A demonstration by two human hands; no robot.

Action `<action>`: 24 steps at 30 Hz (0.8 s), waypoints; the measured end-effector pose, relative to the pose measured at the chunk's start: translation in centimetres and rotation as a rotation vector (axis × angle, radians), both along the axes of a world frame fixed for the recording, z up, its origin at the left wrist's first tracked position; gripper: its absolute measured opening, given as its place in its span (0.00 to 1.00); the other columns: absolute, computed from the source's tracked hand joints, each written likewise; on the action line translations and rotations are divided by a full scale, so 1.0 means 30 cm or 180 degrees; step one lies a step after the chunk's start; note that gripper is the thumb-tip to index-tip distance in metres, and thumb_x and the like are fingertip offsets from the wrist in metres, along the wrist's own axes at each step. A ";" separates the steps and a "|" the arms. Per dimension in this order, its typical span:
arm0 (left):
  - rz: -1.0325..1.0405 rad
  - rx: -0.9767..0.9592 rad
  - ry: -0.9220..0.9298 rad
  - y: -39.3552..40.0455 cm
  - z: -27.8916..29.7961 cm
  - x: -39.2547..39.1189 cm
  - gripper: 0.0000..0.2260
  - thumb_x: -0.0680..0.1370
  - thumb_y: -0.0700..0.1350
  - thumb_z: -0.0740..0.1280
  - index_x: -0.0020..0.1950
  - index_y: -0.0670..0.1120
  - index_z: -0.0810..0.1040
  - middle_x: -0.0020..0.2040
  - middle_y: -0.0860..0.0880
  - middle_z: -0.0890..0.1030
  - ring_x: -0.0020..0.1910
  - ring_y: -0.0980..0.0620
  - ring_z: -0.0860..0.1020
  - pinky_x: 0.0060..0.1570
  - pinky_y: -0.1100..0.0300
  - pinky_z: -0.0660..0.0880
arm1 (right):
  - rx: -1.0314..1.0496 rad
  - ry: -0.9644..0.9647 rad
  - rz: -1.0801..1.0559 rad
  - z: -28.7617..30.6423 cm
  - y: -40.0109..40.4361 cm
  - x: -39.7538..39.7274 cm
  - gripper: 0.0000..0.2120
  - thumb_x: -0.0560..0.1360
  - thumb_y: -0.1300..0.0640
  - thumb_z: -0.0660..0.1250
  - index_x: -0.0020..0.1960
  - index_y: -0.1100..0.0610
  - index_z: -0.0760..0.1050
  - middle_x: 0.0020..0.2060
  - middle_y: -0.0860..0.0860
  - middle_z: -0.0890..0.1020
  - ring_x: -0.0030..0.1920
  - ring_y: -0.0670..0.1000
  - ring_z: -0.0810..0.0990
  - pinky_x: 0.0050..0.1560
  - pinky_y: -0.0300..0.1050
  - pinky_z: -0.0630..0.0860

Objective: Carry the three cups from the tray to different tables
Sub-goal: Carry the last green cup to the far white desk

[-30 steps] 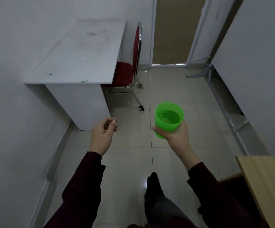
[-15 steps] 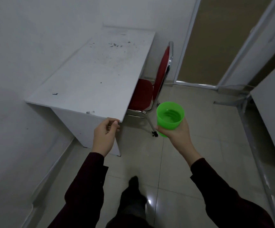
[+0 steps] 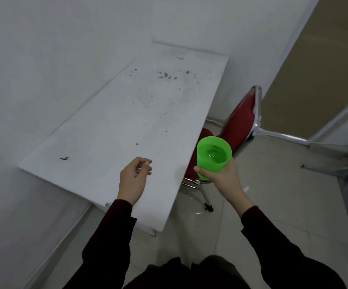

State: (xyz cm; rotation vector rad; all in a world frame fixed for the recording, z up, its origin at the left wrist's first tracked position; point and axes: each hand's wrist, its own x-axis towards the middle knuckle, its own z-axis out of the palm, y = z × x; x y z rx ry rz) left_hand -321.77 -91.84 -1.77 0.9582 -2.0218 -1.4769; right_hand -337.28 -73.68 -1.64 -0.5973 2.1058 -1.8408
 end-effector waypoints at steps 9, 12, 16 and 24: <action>0.0911 0.0115 -0.0236 -0.278 -0.113 -0.313 0.08 0.79 0.41 0.60 0.46 0.46 0.79 0.40 0.47 0.82 0.39 0.52 0.81 0.37 0.75 0.71 | 0.0082 -0.0084 0.0588 -0.137 -0.367 -0.454 0.30 0.60 0.65 0.82 0.58 0.66 0.74 0.49 0.55 0.81 0.47 0.41 0.80 0.49 0.31 0.75; 0.1322 0.0099 -0.0330 -0.352 -0.145 -0.412 0.08 0.79 0.41 0.60 0.46 0.48 0.78 0.39 0.47 0.82 0.40 0.52 0.80 0.40 0.69 0.73 | 0.0197 -0.0094 0.0981 -0.162 -0.532 -0.585 0.35 0.56 0.51 0.82 0.58 0.62 0.74 0.49 0.50 0.82 0.47 0.41 0.80 0.49 0.30 0.74; 0.1750 0.0087 -0.0658 -0.436 -0.235 -0.535 0.07 0.78 0.42 0.60 0.53 0.48 0.77 0.45 0.47 0.80 0.48 0.48 0.78 0.50 0.57 0.74 | 0.0417 -0.0028 0.1467 -0.210 -0.730 -0.718 0.31 0.54 0.44 0.81 0.54 0.44 0.73 0.46 0.33 0.81 0.47 0.34 0.79 0.46 0.26 0.73; 0.1845 -0.0565 -0.2021 -0.457 -0.469 -0.661 0.19 0.77 0.50 0.63 0.67 0.46 0.72 0.73 0.43 0.67 0.76 0.43 0.58 0.74 0.47 0.51 | 0.0410 0.0006 0.2039 -0.314 -1.037 -0.798 0.31 0.55 0.43 0.81 0.52 0.28 0.70 0.48 0.26 0.79 0.50 0.29 0.77 0.45 0.22 0.70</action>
